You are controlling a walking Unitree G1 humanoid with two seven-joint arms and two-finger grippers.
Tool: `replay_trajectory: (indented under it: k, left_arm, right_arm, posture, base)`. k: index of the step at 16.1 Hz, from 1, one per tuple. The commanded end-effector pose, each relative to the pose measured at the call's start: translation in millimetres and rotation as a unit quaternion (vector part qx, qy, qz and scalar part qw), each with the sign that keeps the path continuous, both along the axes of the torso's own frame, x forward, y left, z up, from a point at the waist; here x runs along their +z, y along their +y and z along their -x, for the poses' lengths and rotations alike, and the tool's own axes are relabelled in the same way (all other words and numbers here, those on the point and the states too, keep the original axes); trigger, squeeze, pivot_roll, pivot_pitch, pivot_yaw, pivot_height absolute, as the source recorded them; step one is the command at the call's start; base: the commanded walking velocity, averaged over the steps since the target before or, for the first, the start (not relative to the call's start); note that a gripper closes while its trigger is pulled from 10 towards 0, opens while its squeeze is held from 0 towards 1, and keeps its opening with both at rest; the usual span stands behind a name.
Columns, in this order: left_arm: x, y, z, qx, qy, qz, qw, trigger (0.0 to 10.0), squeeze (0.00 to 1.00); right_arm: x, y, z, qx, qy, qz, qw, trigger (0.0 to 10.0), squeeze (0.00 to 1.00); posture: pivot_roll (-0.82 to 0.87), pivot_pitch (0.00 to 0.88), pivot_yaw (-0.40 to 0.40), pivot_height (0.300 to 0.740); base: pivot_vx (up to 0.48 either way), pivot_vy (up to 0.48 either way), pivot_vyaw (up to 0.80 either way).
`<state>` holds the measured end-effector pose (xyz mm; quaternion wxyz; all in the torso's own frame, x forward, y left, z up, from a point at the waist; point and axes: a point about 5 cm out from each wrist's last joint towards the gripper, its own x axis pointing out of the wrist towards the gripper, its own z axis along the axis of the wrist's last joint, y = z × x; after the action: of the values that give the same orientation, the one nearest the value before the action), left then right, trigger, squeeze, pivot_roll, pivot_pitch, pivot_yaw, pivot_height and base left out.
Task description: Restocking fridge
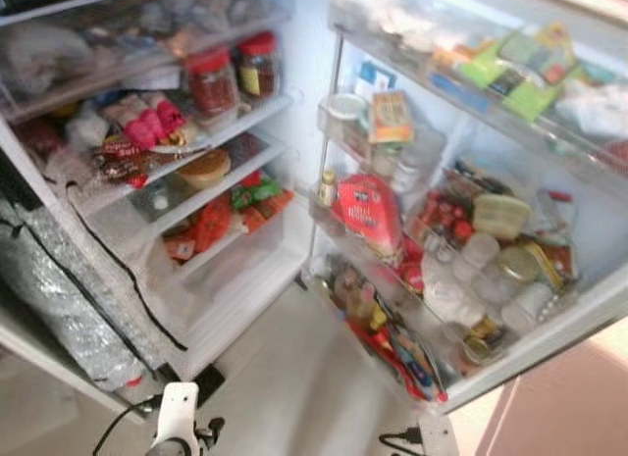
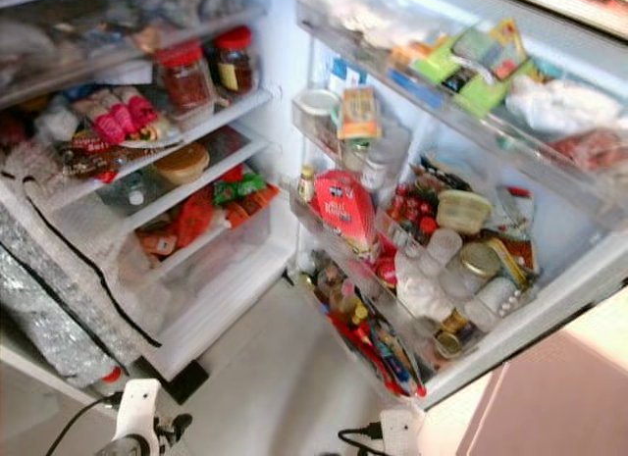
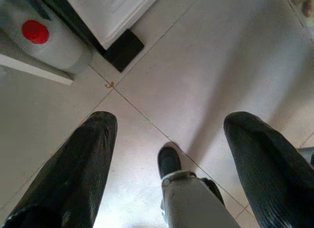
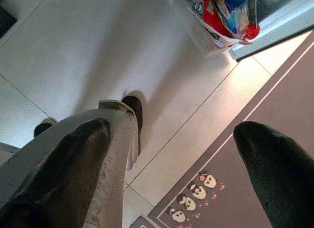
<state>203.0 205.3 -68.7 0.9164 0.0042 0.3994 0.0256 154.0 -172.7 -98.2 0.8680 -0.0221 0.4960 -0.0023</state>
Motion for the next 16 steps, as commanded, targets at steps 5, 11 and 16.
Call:
replay_trajectory:
  k: [5,11,16]
  left_arm:
    - [-4.9,-0.6,8.0,-0.003,0.019,0.001,1.0,10.0,0.0]
    - [-5.0,-0.5,8.1,-0.006,0.021,0.0,1.0,10.0,0.0]
    - [-5.3,-0.8,8.4,-0.005,0.022,0.001,1.0,10.0,0.0]
  right_arm:
    - [-2.0,-4.5,4.2,0.002,0.023,0.023,0.999,10.0,0.0]
    - [-5.1,-7.5,14.5,-0.155,0.036,0.042,0.986,10.0,0.0]
    - [-6.4,-7.3,19.2,-0.203,0.052,0.05,0.976,10.0,0.0]
  posture:
    - [-0.09,0.086,-0.02,0.722]
    - [-0.1,0.079,-0.022,0.722]
    - [-0.1,0.068,-0.021,0.722]
  base:
    - [0.0,0.0,0.0]
    - [0.0,0.0,0.0]
    - [0.0,0.0,0.0]
